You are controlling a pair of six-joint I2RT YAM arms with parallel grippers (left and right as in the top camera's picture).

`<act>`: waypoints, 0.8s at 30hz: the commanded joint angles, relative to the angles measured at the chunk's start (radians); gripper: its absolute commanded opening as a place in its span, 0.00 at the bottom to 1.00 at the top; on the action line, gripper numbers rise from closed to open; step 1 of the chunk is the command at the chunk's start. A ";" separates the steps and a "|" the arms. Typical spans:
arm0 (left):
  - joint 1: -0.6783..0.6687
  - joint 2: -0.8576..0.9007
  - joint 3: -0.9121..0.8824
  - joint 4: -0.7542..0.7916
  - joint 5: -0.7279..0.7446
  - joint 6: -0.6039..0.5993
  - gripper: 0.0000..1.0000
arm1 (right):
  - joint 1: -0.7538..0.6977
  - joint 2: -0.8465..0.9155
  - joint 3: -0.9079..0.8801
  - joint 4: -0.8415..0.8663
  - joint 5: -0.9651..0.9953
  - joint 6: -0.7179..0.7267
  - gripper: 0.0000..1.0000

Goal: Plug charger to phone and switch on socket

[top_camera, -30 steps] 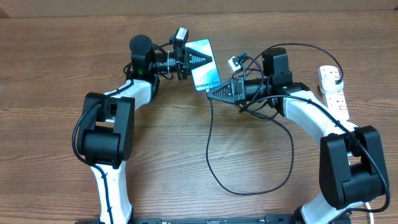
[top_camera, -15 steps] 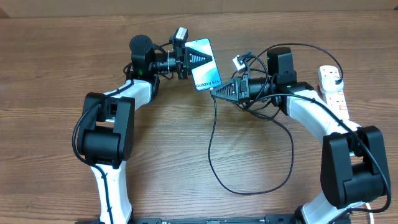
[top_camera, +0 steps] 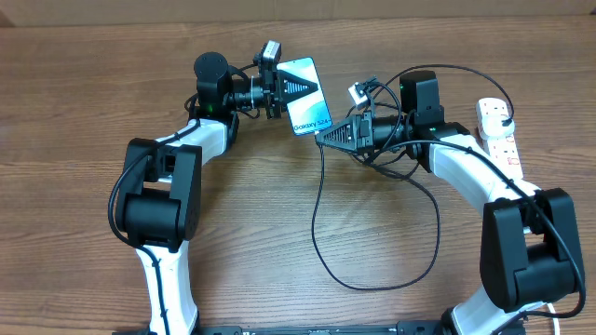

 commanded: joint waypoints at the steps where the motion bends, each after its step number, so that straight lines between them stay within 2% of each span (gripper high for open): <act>1: -0.023 -0.011 0.023 0.012 0.051 -0.022 0.05 | -0.015 -0.019 0.018 0.010 0.043 0.004 0.04; 24: -0.048 -0.011 0.023 0.011 0.024 -0.021 0.05 | -0.014 -0.019 0.018 0.006 0.023 0.004 0.04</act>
